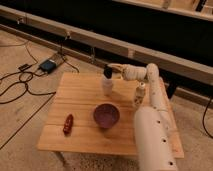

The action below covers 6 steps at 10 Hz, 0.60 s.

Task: Place the eraser in the ceramic cup

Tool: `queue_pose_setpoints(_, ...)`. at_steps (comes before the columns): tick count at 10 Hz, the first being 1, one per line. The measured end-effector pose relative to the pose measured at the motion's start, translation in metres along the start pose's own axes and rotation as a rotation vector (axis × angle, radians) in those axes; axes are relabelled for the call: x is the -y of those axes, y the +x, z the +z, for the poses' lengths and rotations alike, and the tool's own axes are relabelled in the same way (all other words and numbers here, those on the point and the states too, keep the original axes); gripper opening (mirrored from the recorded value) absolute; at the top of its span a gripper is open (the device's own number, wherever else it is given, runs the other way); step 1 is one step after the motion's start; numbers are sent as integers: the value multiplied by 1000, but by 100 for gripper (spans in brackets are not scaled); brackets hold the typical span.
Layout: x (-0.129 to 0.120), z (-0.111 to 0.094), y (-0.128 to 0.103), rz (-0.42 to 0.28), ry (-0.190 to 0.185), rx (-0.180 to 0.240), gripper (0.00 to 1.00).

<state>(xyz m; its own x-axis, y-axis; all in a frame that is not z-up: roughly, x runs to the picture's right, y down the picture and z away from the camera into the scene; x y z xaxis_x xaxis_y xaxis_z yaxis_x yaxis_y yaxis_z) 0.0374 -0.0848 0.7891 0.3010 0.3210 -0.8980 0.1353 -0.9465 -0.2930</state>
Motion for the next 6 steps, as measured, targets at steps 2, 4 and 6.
queue_pose_setpoints(2,-1,-3,1,-2,-2,5,0)
queue_pose_setpoints(4,1,-1,-3,1,7,13,0)
queue_pose_setpoints(6,9,-7,-38,14,69,157,0)
